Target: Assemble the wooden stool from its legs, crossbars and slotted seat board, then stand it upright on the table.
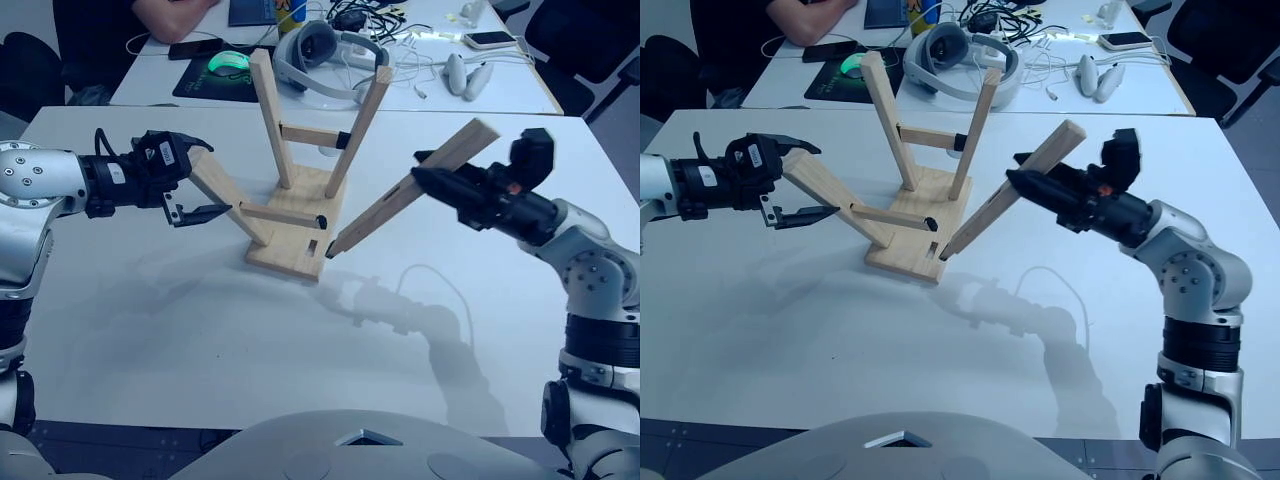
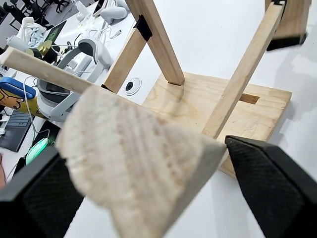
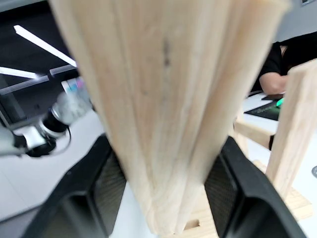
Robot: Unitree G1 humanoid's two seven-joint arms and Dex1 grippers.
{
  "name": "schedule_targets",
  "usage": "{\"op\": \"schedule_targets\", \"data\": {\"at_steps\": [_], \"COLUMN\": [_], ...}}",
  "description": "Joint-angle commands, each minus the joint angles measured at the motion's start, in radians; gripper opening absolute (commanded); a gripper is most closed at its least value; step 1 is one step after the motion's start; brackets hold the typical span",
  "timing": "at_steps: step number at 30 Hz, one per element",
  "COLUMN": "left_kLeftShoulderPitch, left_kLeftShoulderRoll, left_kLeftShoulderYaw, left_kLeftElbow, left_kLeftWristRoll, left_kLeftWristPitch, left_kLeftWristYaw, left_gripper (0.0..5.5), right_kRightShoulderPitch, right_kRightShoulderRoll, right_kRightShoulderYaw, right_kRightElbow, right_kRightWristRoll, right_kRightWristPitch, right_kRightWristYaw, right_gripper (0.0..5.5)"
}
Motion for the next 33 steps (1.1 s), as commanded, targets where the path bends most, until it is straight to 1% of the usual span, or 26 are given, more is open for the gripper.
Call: {"op": "schedule_targets", "data": {"at_steps": [1, 3, 6, 19, 25, 33], "left_kLeftShoulderPitch": [-0.033, -0.038, -0.042, -0.037, -0.039, -0.033], "left_kLeftShoulderRoll": [-0.015, -0.019, -0.023, -0.037, -0.043, -0.045], "left_kLeftShoulderYaw": [-0.009, -0.011, -0.012, -0.012, -0.014, -0.007], "left_kLeftElbow": [0.025, 0.031, 0.036, 0.032, 0.027, 0.021], "left_kLeftWristRoll": [0.018, 0.019, 0.019, 0.02, 0.021, 0.021], "left_kLeftWristPitch": [-0.008, -0.009, -0.006, 0.019, 0.027, 0.034], "left_kLeftWristYaw": [-0.01, -0.014, -0.02, -0.023, -0.023, -0.018], "left_gripper": [4.58, 4.58, 4.58, 4.58, 4.58, 4.58], "right_kRightShoulderPitch": [0.024, 0.034, 0.041, 0.01, 0.009, 0.029], "right_kRightShoulderRoll": [0.022, 0.028, 0.034, 0.078, 0.082, 0.083], "right_kRightShoulderYaw": [0.081, 0.118, 0.145, 0.17, 0.228, 0.259], "right_kRightElbow": [-0.034, -0.042, -0.047, -0.059, -0.032, 0.012], "right_kRightWristRoll": [-0.155, -0.204, -0.213, -0.223, -0.329, -0.38], "right_kRightWristPitch": [-0.142, -0.184, -0.197, -0.232, -0.306, -0.357], "right_kRightWristYaw": [0.006, 0.018, 0.04, 0.019, 0.021, 0.019], "right_gripper": [2.07, 2.07, 2.07, 2.07, 2.07, 2.07]}}
